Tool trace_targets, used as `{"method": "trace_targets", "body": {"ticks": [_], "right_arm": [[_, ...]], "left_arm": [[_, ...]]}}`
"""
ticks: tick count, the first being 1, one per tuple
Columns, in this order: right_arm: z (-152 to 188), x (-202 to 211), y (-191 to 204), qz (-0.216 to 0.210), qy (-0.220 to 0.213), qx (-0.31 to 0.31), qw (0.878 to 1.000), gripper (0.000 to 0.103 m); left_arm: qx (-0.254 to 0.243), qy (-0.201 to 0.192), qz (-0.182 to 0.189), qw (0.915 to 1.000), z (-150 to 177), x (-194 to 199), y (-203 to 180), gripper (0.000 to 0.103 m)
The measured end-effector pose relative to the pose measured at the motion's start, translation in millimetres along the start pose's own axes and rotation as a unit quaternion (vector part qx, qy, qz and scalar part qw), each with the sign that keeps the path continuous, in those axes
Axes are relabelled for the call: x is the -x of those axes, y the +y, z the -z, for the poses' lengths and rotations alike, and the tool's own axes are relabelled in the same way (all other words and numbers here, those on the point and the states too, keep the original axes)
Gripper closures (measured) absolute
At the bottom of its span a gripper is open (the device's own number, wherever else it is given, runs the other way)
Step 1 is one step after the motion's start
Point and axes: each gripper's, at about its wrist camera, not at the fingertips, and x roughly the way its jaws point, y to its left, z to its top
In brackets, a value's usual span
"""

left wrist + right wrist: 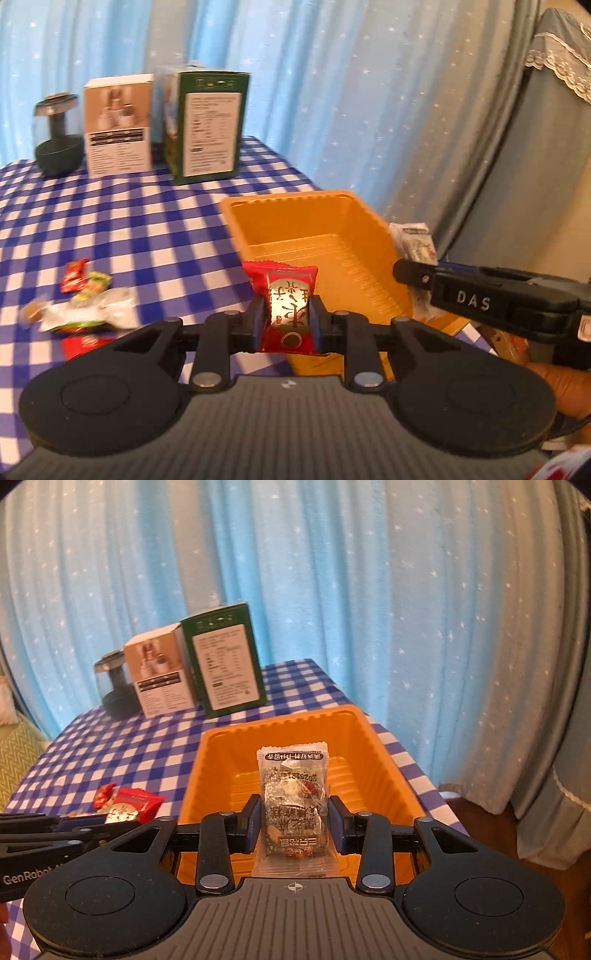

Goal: Organize snacks
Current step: 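Carry the nut pack in the right tool while the left carries the red candy over the orange tray, then open the right tool to drop the nut pack while the left drops the red candy into the tray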

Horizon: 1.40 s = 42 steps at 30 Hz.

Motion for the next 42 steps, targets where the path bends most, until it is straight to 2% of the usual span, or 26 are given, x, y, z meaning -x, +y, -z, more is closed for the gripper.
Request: {"method": "trace_targets", "body": {"ticks": [5, 11, 14, 15, 16, 23, 30, 32, 33, 34, 36, 42], "right_arm": [[-2.0, -5.0, -14.7, 0.019, 0.003, -0.015, 1.0, 0.065], [-3.1, -14.3, -27.1, 0.021, 0.019, -0.037, 0.999, 0.065], [-4.4, -16.3, -28.5, 0.023, 0.019, -0.039, 0.999, 0.065], [-4.4, -16.5, -28.9, 0.023, 0.019, -0.039, 0.999, 0.065], [-4.6, -17.0, -28.7, 0.023, 0.021, -0.04, 0.999, 0.065], [-4.6, -20.3, -25.5, 0.022, 0.025, -0.038, 0.999, 0.065], [-4.5, -21.5, -22.2, 0.017, 0.027, -0.037, 0.999, 0.065], [-4.8, -22.3, -24.1, 0.01, 0.029, -0.044, 0.999, 0.065], [-5.2, -23.7, -24.3, 0.002, 0.033, -0.051, 0.998, 0.064], [-5.3, -24.5, -24.9, -0.004, 0.035, -0.057, 0.998, 0.063], [-5.7, -24.4, -25.4, -0.007, 0.032, -0.067, 0.997, 0.052], [-8.1, -23.0, -16.5, -0.008, 0.022, -0.066, 0.998, 0.051]], "left_arm": [[-0.012, 0.004, 0.016, 0.9998, -3.0, -23.3, -14.0, 0.081], [-0.019, 0.013, 0.027, 0.9994, -2.2, -43.4, -20.6, 0.081], [-0.015, 0.009, 0.031, 0.9994, -2.7, -48.4, -20.2, 0.077], [-0.013, 0.009, 0.03, 0.9994, -2.3, -48.6, -19.5, 0.068], [-0.012, 0.008, 0.027, 0.9995, -1.5, -47.8, -18.4, 0.066], [-0.016, 0.004, 0.009, 0.9998, -1.7, -39.8, -10.0, 0.066], [-0.014, -0.001, 0.007, 0.9999, -4.2, -31.0, -5.0, 0.066], [-0.014, -0.001, 0.003, 0.9999, -3.9, -28.9, -3.7, 0.065], [-0.014, -0.002, 0.001, 0.9999, -3.7, -27.9, -2.1, 0.062], [-0.013, -0.002, -0.001, 0.9999, -3.5, -27.0, -0.9, 0.056], [-0.011, -0.003, -0.006, 0.9999, -3.0, -25.2, 1.6, 0.053], [-0.002, -0.005, -0.013, 0.9999, -3.0, -19.0, 11.0, 0.051]]}}
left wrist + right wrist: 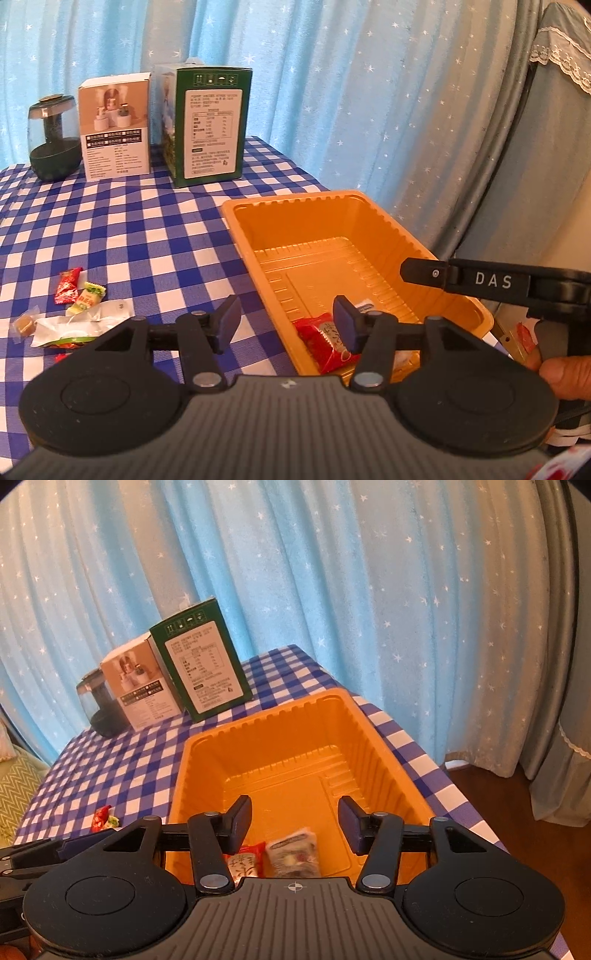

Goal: Organize snacks
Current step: 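Open the right tool to drop the nut pack while the left drops the red candy into the tray, then move both tools back to the snacks and grasp the green-wrapped candy with the right tool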

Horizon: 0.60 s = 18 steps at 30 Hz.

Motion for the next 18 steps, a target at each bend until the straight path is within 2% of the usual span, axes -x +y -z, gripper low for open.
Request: {"method": "trace_targets", "body": {"ticks": [10, 18], "right_arm": [[2.6, -1.0, 20.2, -0.003, -0.001, 0.02, 1.0, 0.051], [8.9, -3.9, 53.4, -0.025, 0.001, 0.051, 0.998, 0.051]], "left_arm": [[0.01, -0.01, -0.021, 0.9997, 1.7, 19.9, 23.0, 0.047], [0.024, -0.012, -0.047, 0.9985, 8.0, 37.8, 49.6, 0.045]]}}
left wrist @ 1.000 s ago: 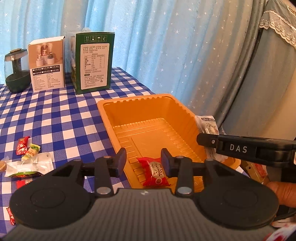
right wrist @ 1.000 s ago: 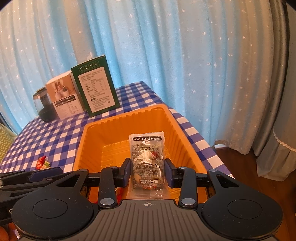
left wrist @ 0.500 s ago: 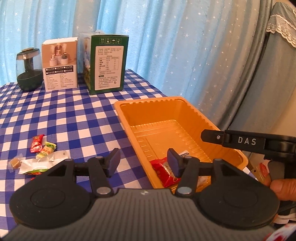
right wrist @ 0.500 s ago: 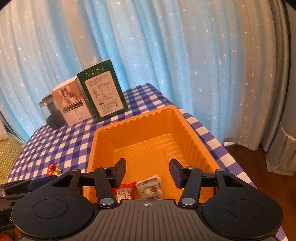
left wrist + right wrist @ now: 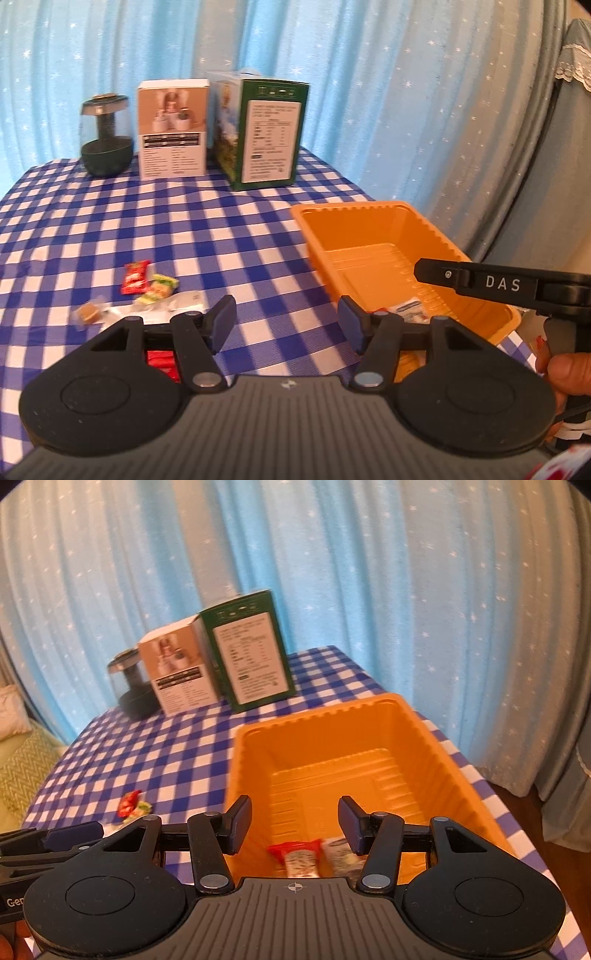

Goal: Organize snacks
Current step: 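Move both tools back to the snacks and grasp the green-wrapped candy with the right tool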

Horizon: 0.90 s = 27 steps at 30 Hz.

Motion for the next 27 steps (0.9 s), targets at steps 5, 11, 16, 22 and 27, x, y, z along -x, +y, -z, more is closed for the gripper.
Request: {"method": "trace_targets", "body": {"ticks": [5, 11, 16, 22, 27], "right_arm": [[3.1, -4.0, 19.5, -0.014, 0.004, 0.016, 1.0, 0.051], [8.5, -9.9, 41.1, -0.032, 0.014, 0.035, 0.999, 0.051], [17.8, -15.2, 60.5, -0.055, 0.026, 0.052, 0.997, 0.051], [29.0, -26.0, 87.5, -0.094, 0.044, 0.084, 0.991, 0.051], [44.9, -38.6, 103.0, -0.124, 0.071, 0.128, 0.981, 0.051]], "left_arm": [[0.014, -0.001, -0.015, 0.9998, 3.0, 11.3, 19.3, 0.043], [0.024, -0.006, -0.035, 0.9991, 6.7, 25.2, 42.3, 0.041], [0.036, -0.002, -0.061, 0.9975, 15.1, 35.5, 66.8, 0.04], [0.052, 0.007, -0.091, 0.9944, 28.4, 47.2, 98.3, 0.04], [0.062, 0.023, -0.106, 0.9921, 45.6, 54.7, 124.5, 0.04]]}}
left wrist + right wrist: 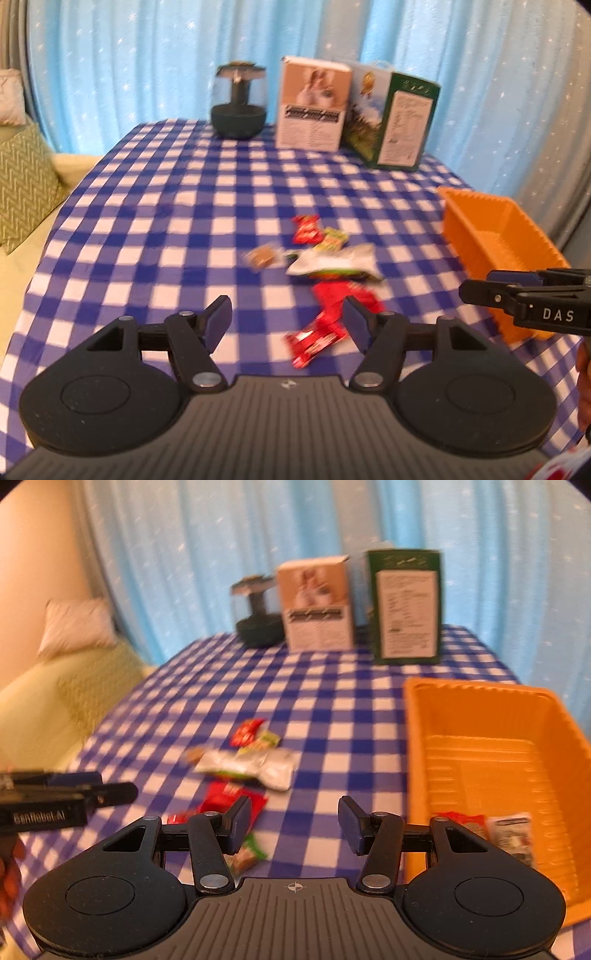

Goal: Organize snacks
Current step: 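Move both tools back to the snacks and grasp the green-wrapped candy with the right tool, then hold the green-wrapped candy in the right tool while the left tool grasps a red-wrapped candy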

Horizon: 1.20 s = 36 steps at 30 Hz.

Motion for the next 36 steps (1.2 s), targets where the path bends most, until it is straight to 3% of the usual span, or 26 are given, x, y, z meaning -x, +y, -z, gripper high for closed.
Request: {"method": "trace_targets", "body": {"ticks": [9, 14, 25, 26, 28, 36], "right_arm": [[24.9, -30.1, 35.9, -0.049, 0.057, 0.111, 0.991, 0.05], [33.8, -50.6, 43.0, -0.046, 0.08, 0.156, 0.983, 0.05], [27.5, -77.0, 33.9, -0.054, 0.091, 0.16, 0.981, 0.05], [27.1, -77.1, 33.6, -0.054, 0.091, 0.159, 0.982, 0.053], [26.2, -75.3, 34.2, -0.055, 0.091, 0.158, 0.982, 0.068], [23.5, -59.4, 29.5, -0.047, 0.094, 0.123, 0.987, 0.075]], "left_arm": [[-0.006, 0.021, 0.006, 0.9997, 13.0, -2.3, 17.7, 0.04], [-0.021, 0.03, 0.015, 0.9992, 13.9, -8.0, 12.4, 0.04], [-0.032, 0.046, 0.033, 0.9979, 15.7, -16.4, 8.3, 0.04], [-0.033, 0.048, 0.033, 0.9978, 16.0, -17.1, 7.4, 0.04], [-0.035, 0.05, 0.033, 0.9976, 16.4, -18.6, 7.0, 0.04], [-0.059, 0.054, 0.047, 0.9957, 16.5, -32.4, -0.2, 0.04]]}}
